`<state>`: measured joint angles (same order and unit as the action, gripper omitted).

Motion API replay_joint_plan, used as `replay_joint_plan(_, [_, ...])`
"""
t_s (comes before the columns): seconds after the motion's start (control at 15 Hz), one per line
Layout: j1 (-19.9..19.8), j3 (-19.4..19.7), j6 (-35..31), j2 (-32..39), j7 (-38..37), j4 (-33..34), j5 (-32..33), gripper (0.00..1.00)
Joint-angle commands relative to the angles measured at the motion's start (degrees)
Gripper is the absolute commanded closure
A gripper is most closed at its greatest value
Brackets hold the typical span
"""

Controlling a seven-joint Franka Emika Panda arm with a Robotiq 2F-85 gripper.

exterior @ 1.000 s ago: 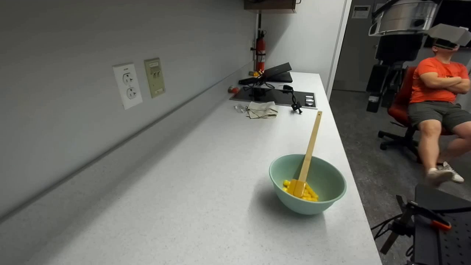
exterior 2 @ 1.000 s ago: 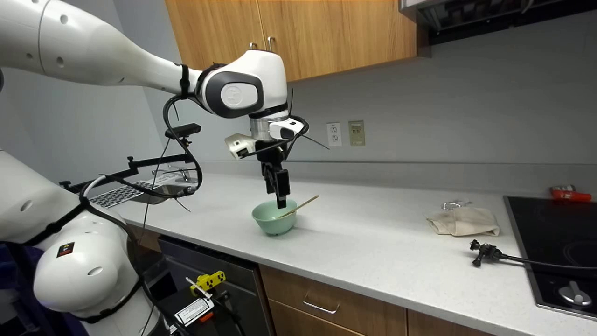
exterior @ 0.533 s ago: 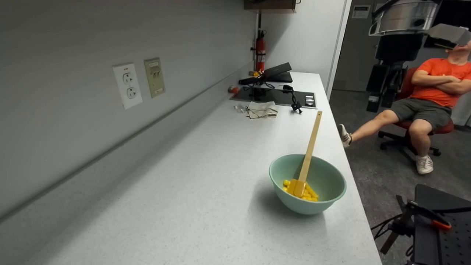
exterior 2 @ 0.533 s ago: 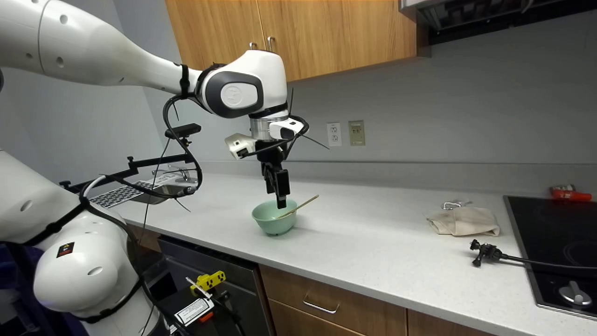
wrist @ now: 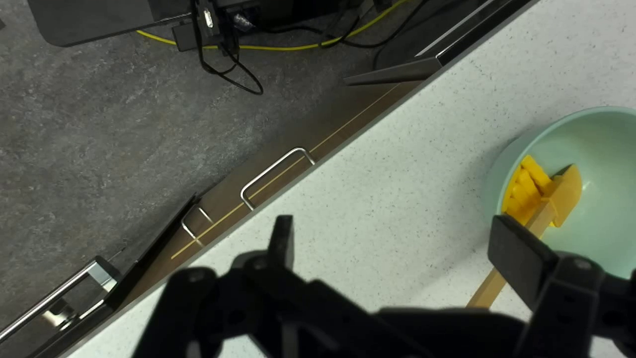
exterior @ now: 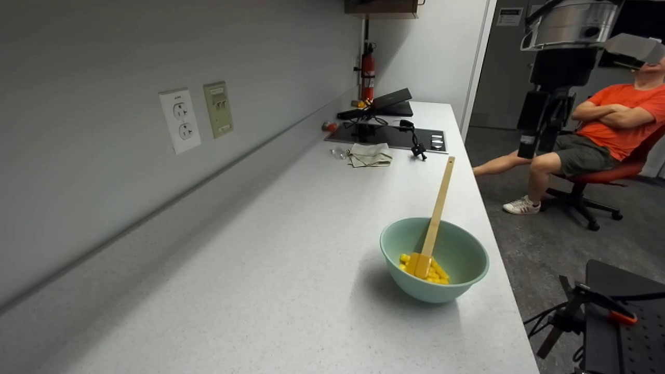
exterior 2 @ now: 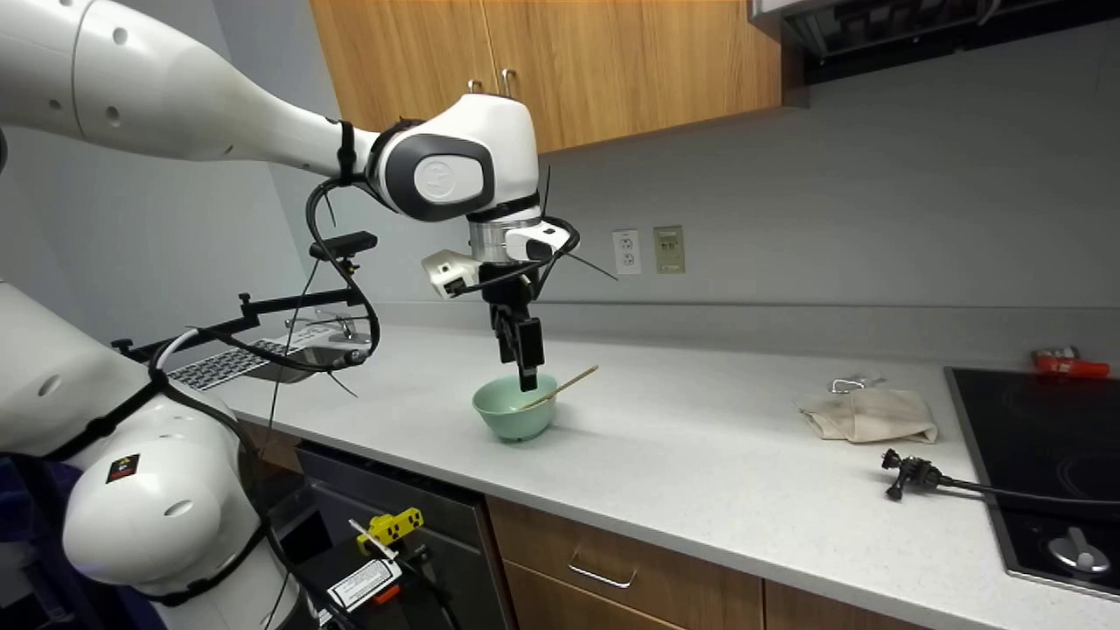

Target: Use the spatula to stir the contents in the green bowl

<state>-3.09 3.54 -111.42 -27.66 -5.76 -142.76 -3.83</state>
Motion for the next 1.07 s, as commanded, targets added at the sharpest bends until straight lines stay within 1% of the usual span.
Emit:
replay_joint_plan(0.0, [-0.5, -0.4, 0.1, 0.0, 0.2, 0.1, -0.2, 0.00])
replay_joint_plan(0.4, [-0.6, -0.9, -2.0, 0.4, -0.9, 0.2, -0.2, 0.00])
replay_joint_plan(0.87, [-0.4, -2.0, -9.0, 2.1, -2.8, -0.1, -0.1, 0.00])
replay_joint_plan(1.0, [-0.1, -2.5, -12.4, 2.5, -2.9, -0.7, -0.1, 0.00])
